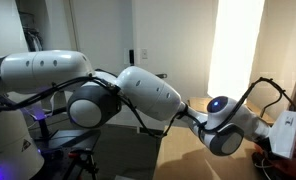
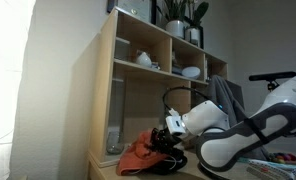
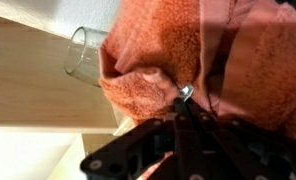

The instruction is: Move the tennis rack slightly to the right. Pick up the orange towel from the top compartment and put it on the table.

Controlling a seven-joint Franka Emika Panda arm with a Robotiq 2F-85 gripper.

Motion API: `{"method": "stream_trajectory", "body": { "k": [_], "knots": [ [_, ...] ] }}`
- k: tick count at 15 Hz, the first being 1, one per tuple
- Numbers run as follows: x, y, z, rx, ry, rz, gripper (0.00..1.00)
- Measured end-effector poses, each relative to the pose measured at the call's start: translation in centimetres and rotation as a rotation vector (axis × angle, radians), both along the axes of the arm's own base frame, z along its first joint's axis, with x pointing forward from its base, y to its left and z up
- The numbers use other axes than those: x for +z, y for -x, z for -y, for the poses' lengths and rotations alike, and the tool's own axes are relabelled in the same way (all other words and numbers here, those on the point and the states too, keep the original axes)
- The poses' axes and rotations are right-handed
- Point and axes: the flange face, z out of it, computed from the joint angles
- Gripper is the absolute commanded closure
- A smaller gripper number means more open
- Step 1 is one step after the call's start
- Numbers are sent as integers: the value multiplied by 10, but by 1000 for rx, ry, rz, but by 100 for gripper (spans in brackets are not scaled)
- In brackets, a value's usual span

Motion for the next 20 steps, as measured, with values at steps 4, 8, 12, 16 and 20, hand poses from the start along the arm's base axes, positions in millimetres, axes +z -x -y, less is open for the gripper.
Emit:
{"method": "stream_trajectory", "body": {
  "k": [4, 8, 12, 16, 20],
  "knots": [
    [-15, 14, 1, 44, 85, 66, 98],
    [-22, 26, -5, 95, 120, 96, 98],
    [-30, 44, -45, 283, 102, 90, 98],
    [-32, 73, -81, 484, 63, 76, 98],
    [-52, 101, -51, 514, 75, 1, 98]
  ]
}}
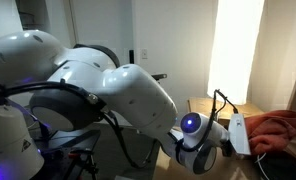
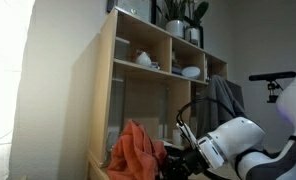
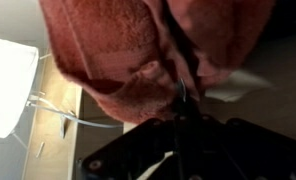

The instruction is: Move the tennis rack slightly to the right. Pick up the orange towel from the top compartment and put it on the table.

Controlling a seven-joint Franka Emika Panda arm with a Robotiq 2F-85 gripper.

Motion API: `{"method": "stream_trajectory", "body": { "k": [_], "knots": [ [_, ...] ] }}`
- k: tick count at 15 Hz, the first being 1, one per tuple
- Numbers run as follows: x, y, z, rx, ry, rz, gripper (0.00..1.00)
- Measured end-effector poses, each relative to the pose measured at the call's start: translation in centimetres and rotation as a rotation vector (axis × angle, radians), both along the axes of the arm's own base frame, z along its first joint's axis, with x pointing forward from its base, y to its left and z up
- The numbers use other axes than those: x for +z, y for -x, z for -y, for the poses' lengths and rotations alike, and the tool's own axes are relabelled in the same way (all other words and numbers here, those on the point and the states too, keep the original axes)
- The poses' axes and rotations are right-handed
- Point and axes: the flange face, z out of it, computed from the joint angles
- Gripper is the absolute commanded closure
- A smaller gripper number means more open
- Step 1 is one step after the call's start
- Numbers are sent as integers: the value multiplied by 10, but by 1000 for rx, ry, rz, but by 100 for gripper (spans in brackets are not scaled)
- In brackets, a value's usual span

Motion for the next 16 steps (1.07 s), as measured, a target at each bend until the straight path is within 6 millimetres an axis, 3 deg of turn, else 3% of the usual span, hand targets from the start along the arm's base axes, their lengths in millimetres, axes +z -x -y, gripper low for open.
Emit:
{"method": "stream_trajectory", "body": {
  "k": [2, 6, 16],
  "knots": [
    [-2, 7, 10, 4, 27, -16, 98],
    [5, 14, 13, 21, 89, -36, 98],
    [16, 0, 10, -47, 373, -50, 98]
  ]
}}
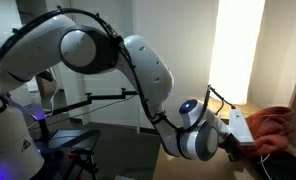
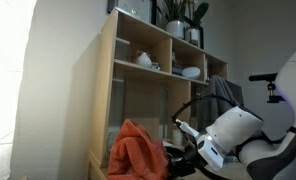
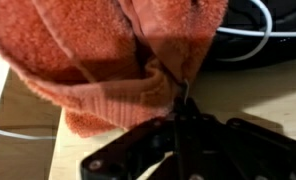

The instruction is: Move the tennis rack slightly to the right. Pick up the orange towel from the top compartment and put it on the table.

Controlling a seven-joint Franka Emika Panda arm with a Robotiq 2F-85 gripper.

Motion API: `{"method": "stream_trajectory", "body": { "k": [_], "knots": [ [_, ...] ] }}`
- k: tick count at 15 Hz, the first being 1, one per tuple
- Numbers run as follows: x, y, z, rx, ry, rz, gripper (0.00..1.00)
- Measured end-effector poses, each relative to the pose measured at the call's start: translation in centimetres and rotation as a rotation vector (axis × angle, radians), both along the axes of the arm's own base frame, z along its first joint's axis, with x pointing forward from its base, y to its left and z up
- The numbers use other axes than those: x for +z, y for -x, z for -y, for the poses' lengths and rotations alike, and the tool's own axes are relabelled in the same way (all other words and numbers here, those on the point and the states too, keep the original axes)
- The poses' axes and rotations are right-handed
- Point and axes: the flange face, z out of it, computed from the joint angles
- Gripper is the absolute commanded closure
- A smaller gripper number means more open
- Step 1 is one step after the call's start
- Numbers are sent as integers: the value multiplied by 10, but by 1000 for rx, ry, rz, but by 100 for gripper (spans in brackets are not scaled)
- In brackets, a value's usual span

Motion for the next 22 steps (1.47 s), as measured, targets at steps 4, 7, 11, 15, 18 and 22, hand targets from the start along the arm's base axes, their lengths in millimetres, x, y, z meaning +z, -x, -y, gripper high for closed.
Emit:
{"method": "stream_trajectory", "body": {
  "k": [4, 7, 11, 15, 18, 22],
  "knots": [
    [2, -2, -11, -8, 88, -5, 98],
    [3, -2, -15, -3, 129, -6, 98],
    [3, -1, -13, -42, 78, -11, 96],
    [2, -1, -10, -60, 40, -15, 96],
    [3, -1, -10, -62, 37, -16, 96],
    [3, -1, -10, -63, 37, -16, 98]
  ]
}}
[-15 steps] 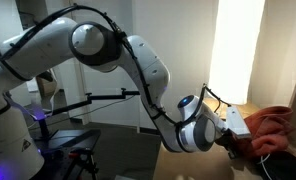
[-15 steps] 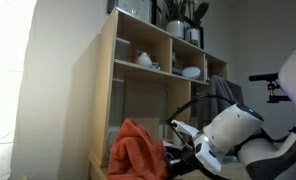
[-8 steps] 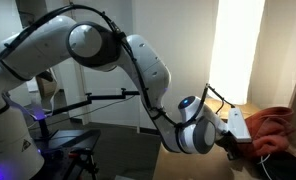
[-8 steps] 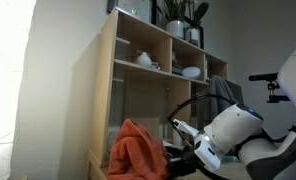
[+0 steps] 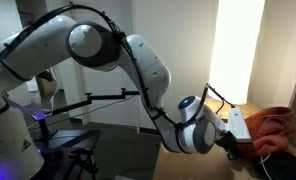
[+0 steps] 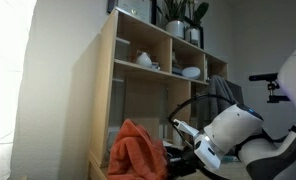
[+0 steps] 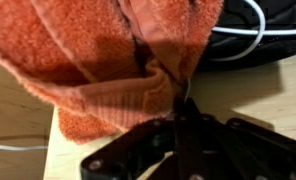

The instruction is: Move the tennis rack slightly to the right. Pick up the orange towel from the top compartment and put it on the table.

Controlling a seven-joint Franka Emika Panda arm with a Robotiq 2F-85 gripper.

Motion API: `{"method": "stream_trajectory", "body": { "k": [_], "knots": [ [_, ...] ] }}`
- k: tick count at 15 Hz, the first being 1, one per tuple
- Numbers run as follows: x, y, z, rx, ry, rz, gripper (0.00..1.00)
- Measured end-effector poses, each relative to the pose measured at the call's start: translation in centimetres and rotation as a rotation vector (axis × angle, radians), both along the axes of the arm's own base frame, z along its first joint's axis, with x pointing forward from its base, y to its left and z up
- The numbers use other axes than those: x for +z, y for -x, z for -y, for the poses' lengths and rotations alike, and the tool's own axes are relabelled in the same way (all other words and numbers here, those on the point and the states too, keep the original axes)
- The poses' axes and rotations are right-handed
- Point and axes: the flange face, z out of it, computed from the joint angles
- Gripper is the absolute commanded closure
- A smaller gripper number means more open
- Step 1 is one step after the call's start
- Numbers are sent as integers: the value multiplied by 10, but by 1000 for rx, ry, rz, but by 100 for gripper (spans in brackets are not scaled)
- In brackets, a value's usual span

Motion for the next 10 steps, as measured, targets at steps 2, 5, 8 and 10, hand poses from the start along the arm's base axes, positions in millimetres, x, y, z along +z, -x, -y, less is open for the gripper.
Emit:
{"method": "stream_trajectory", "body": {
  "k": [2, 5, 8, 10],
  "knots": [
    [1, 0, -1, 2, -1, 2, 98],
    [3, 0, -2, 13, 9, 22, 99],
    [13, -11, -12, 19, 18, 61, 99],
    [21, -19, -23, 27, 17, 92, 99]
  ]
}}
